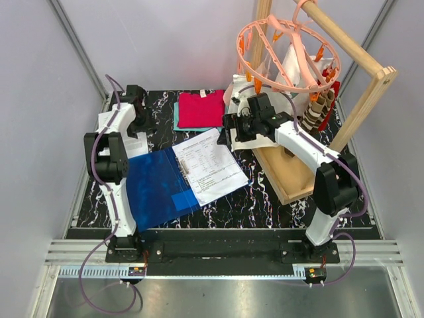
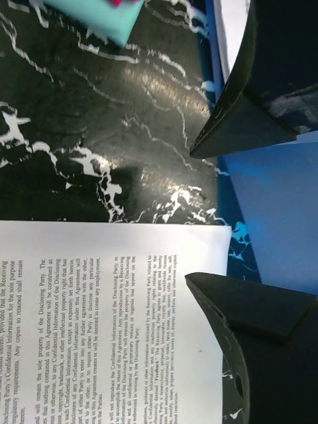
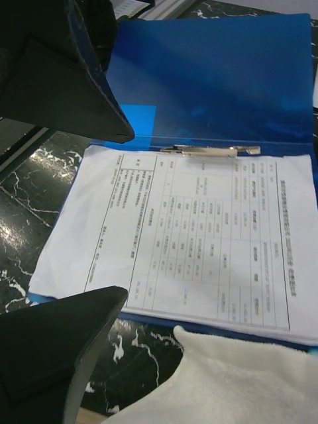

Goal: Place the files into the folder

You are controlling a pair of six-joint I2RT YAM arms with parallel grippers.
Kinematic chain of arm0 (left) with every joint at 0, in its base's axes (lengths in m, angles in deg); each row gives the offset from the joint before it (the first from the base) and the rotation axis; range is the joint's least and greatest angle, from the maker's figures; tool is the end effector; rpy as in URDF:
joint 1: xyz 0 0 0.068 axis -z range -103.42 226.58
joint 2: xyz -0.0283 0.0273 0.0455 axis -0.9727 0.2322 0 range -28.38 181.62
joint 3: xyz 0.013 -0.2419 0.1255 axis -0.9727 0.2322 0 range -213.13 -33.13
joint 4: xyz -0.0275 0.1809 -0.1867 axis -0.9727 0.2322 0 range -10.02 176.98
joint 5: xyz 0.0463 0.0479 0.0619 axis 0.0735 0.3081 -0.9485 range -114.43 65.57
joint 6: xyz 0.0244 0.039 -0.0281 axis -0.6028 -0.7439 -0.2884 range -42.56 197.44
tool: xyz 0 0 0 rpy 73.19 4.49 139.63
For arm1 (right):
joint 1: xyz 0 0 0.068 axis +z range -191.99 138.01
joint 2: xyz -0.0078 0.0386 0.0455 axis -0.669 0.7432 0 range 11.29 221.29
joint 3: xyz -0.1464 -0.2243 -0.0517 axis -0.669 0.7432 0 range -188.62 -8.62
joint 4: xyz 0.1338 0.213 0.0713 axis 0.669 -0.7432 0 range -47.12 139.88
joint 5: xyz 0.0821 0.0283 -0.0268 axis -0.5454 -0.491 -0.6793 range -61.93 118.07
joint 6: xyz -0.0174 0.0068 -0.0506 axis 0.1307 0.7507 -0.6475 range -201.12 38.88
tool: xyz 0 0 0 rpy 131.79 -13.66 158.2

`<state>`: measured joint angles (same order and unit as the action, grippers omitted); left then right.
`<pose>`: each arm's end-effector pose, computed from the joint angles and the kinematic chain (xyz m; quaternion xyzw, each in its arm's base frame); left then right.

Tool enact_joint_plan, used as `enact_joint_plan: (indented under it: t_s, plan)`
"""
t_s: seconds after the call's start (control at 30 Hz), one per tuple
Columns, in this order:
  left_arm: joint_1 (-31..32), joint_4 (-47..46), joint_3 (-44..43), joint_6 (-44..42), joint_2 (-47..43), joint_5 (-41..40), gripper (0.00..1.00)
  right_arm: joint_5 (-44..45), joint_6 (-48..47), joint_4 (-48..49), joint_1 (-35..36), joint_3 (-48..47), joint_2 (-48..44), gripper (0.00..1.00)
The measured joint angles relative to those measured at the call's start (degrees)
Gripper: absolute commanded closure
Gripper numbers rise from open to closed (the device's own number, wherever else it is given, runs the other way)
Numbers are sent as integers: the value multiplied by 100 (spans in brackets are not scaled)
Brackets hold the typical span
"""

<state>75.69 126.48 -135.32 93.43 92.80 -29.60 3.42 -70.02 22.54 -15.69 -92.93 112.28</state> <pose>0.4532 0.0102 0.2168 -0.1526 0.9643 0.0158 0.2160 0.3508 0.1900 0.2858 -0.2016 0.8804 0.3084 0.2985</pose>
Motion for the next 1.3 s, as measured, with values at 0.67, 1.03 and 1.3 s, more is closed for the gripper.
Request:
enact_joint_plan:
  t_s: [0.67,1.03,1.3]
  plan:
    - [-402,553,-249,-402,802,225,53,-262,463,356,1342,-1508,1333,0]
    - [-433,533,-216,-444,785,369,71,127,1853,911,1628,-3213,3101,0]
    - [-433,431,68,-389,573,850,70,549,2841,1126,1537,-5731,5130,0]
